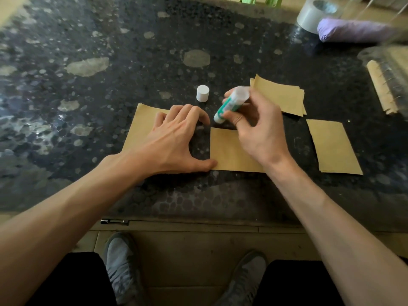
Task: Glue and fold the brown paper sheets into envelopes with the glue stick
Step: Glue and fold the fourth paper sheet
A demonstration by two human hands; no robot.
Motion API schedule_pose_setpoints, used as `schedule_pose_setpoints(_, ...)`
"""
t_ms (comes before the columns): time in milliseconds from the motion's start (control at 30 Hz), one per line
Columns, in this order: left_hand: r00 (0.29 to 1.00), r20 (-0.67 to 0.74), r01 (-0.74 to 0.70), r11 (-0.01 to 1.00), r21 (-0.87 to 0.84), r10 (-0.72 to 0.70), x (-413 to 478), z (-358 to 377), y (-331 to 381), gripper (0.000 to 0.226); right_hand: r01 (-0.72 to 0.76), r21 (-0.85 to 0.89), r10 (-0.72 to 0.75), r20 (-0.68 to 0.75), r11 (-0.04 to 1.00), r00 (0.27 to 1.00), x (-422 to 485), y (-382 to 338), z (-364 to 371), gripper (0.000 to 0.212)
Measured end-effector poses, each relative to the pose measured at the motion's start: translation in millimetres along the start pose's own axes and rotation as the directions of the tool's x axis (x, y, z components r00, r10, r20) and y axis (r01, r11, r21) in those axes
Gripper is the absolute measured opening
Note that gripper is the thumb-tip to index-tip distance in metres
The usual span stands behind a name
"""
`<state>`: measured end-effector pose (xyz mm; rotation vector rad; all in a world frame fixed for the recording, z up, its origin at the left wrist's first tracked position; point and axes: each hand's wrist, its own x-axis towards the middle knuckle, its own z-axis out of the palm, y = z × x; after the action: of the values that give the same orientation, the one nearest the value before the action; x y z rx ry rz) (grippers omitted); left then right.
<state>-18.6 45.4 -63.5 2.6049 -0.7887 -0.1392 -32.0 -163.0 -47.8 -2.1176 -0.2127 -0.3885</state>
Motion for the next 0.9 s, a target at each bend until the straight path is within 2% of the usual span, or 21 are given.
schedule_pose_setpoints(100, 1.000, 0.009, -0.001, 1.000, -0.001, 0.001, -1, -1, 1, 0.079, -0.052, 0.195, 0.073, -0.100, 0.979, 0.992, 2, -2, -16, 0.025)
schedule_pose_setpoints(167, 1.000, 0.009, -0.002, 1.000, 0.002, 0.002, -1, -1, 1, 0.076, -0.102, 0.234, 0.120, -0.065, 0.967, 0.991, 0, -5, -24, 0.021)
schedule_pose_setpoints(300, 0.999, 0.036, -0.004, 1.000, 0.012, 0.003, 0, -2, 1, 0.076, -0.097, 0.149, 0.089, 0.060, 0.984, 0.994, -8, -7, -23, 0.025)
schedule_pose_setpoints(433, 1.000, 0.028, -0.003, 1.000, 0.019, 0.002, -1, -2, 1, 0.076, -0.062, 0.083, 0.053, 0.107, 0.995, 0.993, -10, -6, -16, 0.037)
schedule_pose_setpoints(633, 1.000, 0.016, -0.005, 1.000, 0.020, 0.005, 0, -1, 0, 0.076, 0.001, -0.053, 0.009, 0.195, 0.999, 0.981, -7, -6, -17, 0.024)
schedule_pose_setpoints(900, 1.000, 0.024, -0.004, 1.000, 0.024, 0.003, 0, -2, 1, 0.075, 0.073, -0.197, -0.029, 0.220, 0.978, 0.975, -8, -3, -23, 0.025)
